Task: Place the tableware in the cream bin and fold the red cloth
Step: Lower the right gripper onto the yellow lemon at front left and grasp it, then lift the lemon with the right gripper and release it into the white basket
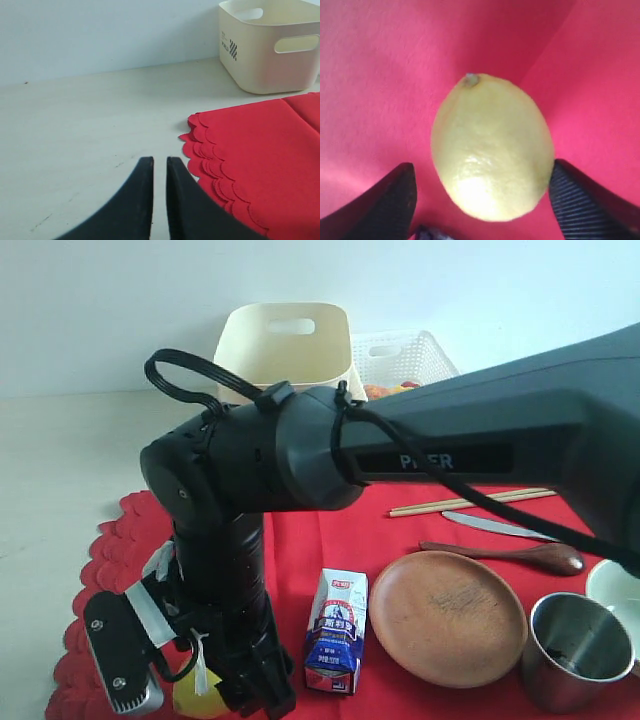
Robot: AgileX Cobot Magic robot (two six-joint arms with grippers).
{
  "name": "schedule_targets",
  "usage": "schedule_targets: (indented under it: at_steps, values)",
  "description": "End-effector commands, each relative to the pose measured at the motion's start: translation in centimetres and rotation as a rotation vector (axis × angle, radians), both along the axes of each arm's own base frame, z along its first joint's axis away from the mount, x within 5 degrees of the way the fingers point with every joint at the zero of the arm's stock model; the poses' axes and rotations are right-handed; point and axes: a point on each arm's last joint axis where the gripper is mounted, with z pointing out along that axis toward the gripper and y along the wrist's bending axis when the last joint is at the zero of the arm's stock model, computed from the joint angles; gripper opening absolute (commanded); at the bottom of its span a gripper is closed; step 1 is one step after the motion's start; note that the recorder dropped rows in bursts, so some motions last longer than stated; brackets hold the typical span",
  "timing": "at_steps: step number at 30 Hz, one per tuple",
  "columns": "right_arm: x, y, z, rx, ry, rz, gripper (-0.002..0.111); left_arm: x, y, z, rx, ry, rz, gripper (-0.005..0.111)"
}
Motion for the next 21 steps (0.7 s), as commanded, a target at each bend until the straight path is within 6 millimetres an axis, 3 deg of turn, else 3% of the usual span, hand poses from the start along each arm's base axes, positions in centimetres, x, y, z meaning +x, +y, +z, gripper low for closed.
schedule_targets:
  at_steps: [1,5,8,15,21]
  values:
    - [-0.5,0.7,-0.4,0.079,0.045,-0.002,0.070,0.0,0.0,0.1,0.007,-0.012,-0.006,0.012]
    - [-0.8,1.0,-0.3,0.109,0.078,-0.018,0.069,0.0,0.0,0.1,0.007,-0.012,-0.006,0.012]
    - [-0.8,1.1,-0.3,0.118,0.080,-0.030,0.061,0.0,0.0,0.1,0.007,-0.012,-0.006,0.012]
    - [-0.8,1.1,-0.3,0.111,0.088,-0.075,0.000,0.0,0.0,0.1,0.007,-0.012,-0.006,0.012]
    - [-0.3,1.0,1.3,0.119,0.030,-0.154,0.000,0.0,0.0,0.1,0.007,-0.012,-0.006,0.012]
